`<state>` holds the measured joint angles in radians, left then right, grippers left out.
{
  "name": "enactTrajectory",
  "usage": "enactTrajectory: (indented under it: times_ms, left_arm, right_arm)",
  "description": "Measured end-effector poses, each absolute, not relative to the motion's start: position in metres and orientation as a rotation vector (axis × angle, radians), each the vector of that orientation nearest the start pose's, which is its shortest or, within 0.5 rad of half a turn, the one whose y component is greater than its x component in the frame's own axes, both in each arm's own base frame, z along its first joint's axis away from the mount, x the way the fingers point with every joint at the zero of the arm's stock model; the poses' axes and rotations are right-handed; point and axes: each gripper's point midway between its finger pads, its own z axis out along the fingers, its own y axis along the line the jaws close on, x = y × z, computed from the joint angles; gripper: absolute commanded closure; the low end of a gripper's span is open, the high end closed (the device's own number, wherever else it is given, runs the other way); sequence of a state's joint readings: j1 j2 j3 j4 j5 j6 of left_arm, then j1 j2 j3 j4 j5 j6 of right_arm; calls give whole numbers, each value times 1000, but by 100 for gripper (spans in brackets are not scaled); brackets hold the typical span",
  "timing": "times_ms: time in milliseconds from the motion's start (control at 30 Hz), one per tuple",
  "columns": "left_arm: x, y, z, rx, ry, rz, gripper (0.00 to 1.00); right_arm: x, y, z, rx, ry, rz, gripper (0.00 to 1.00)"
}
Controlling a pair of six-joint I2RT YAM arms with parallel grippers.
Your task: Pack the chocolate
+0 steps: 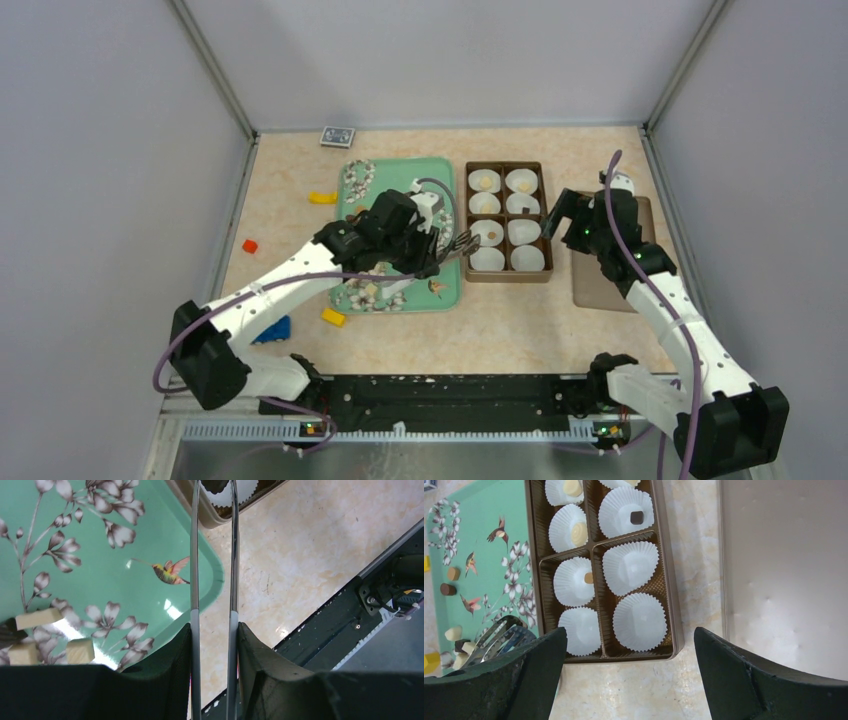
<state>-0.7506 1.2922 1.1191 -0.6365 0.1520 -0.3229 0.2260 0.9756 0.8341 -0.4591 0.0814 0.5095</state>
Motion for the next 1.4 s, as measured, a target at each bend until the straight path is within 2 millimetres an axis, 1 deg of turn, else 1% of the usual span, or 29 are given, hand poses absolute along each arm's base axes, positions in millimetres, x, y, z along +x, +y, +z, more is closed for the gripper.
enactTrajectory:
  times_ms: [200,367,500,633,900,1000,1167,1400]
  left_arm:
    - [234,-288,179,633,2376,-702,76]
    - [239,-299,168,655,2387,-700,73]
    - [236,-303,158,679,2411,-694,70]
    - [234,-305,152,696,2423,-692,66]
    - [233,-307,153,703,2420,-694,58]
    - [233,-307,153,706,2419,-696,56]
    - [233,-307,154,706,2418,-696,55]
    - [233,-309,156,706,2412,-694,63]
  right_arm:
    - [298,73,186,360,2159,323,5]
    - [297,72,186,364,2159,315,5]
    - [296,70,186,368,2159,306,5]
    - [296,70,187,368,2154,307,5]
    - [296,70,187,370,2154,304,5]
    - [296,69,187,370,2153,304,5]
    - [296,70,187,370,2154,304,5]
    - [296,70,187,370,2154,304,5]
